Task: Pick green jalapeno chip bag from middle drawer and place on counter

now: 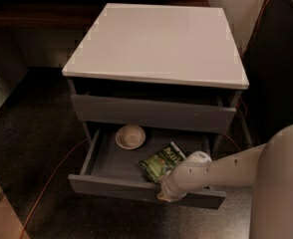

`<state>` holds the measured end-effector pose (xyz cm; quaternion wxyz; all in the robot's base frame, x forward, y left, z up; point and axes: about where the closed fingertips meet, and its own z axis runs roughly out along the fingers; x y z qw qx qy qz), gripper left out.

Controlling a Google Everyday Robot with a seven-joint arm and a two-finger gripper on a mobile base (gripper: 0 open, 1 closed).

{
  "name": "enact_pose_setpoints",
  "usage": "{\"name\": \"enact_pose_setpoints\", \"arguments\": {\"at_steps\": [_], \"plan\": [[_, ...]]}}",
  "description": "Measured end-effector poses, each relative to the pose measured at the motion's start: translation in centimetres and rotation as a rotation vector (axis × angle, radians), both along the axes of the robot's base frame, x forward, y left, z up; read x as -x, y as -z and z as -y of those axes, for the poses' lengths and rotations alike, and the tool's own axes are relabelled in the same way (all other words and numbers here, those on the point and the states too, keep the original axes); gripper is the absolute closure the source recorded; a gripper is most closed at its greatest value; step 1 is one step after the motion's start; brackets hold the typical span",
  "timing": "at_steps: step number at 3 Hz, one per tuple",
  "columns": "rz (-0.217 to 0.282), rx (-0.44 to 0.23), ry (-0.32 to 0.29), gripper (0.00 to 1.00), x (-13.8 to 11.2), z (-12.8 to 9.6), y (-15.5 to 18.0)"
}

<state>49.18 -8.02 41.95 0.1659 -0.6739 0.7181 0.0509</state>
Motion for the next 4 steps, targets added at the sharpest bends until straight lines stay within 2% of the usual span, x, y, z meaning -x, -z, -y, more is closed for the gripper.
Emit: {"name": "enact_pose_setpoints", "arguments": {"at_steps": [1, 2, 3, 4], "plan": [[-0.006, 0.001, 0.002, 1.0, 0.4, 0.0, -0.1], [-0.014, 0.002, 0.006, 1.0, 1.0, 0.0, -0.3], [-0.032, -0.008, 0.014, 0.83, 2.0, -0.4, -0.9], [-0.025, -0.029, 0.022, 0.59, 1.7, -0.5, -2.3]]}}
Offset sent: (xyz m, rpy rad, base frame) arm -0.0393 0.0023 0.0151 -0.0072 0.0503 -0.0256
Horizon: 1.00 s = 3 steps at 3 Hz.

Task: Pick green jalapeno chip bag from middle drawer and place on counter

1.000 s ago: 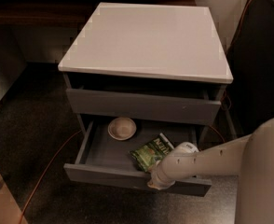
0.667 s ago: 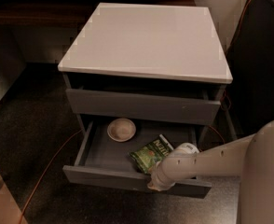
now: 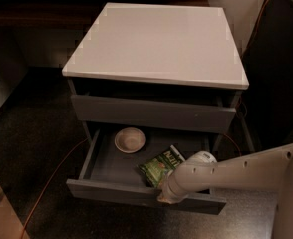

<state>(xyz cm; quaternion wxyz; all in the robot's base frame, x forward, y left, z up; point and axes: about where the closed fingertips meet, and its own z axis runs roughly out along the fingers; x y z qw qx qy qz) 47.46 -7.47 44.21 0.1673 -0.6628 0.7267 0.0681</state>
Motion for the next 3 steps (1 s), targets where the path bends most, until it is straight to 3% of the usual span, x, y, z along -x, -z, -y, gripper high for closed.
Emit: {"name": "enact_pose_setpoints", "arguments": {"at_steps": [1, 2, 3], "plan": [[0.018, -0.044, 0.028, 0.36, -1.2, 0.1, -3.2], [0.037, -0.081, 0.064, 0.05, -3.5, 0.7, -7.3], [0.042, -0.09, 0.086, 0.0, -5.5, 1.3, -9.7]]}}
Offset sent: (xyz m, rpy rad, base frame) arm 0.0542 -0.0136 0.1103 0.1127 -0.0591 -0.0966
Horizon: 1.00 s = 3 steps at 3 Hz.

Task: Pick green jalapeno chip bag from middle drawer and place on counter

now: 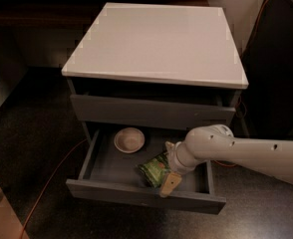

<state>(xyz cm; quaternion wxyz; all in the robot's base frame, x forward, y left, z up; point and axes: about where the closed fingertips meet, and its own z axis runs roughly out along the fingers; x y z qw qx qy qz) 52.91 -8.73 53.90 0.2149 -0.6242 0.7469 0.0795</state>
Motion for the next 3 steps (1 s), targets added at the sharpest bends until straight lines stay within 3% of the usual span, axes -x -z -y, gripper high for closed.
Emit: {"name": "enact_pose_setpoints", "arguments": {"at_steps": [1, 3], "plan": [[0.012, 0.037, -0.035, 0.0, -0.9, 0.1, -0.2], [0.069, 0.17, -0.238, 0.0, -3.3, 0.6, 1.9]]}}
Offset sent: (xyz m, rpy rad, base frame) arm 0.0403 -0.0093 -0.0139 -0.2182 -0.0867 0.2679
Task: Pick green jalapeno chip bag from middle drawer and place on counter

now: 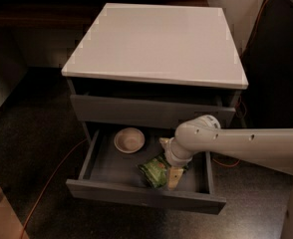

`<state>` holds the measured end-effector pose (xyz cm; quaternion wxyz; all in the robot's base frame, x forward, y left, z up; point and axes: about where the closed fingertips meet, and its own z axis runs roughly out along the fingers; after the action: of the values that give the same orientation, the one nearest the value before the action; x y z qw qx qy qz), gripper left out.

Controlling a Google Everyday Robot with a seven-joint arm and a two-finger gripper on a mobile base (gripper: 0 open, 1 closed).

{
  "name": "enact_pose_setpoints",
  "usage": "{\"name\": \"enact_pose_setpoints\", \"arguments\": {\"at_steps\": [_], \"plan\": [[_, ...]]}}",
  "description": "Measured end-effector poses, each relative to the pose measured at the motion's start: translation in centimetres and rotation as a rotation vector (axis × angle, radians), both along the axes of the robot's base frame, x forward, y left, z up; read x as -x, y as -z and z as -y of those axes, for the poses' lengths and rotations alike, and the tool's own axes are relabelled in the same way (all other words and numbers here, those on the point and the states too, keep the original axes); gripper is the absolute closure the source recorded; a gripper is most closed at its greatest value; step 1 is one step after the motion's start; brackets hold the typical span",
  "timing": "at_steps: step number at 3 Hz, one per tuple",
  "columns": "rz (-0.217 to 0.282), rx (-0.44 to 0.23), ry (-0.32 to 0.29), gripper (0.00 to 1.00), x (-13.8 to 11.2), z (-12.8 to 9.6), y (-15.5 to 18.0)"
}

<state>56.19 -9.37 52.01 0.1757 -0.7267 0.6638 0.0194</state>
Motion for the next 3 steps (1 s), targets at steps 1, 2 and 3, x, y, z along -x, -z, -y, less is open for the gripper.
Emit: {"name": "enact_pose_setpoints", "arguments": {"at_steps": [1, 2, 3], "plan": [[0.047, 0.068, -0.156, 0.0, -1.4, 0.4, 2.4], [0.077, 0.127, -0.265, 0.0, -2.7, 0.9, 3.7], [0.079, 0.189, -0.37, 0.0, -4.1, 1.4, 4.9]]}}
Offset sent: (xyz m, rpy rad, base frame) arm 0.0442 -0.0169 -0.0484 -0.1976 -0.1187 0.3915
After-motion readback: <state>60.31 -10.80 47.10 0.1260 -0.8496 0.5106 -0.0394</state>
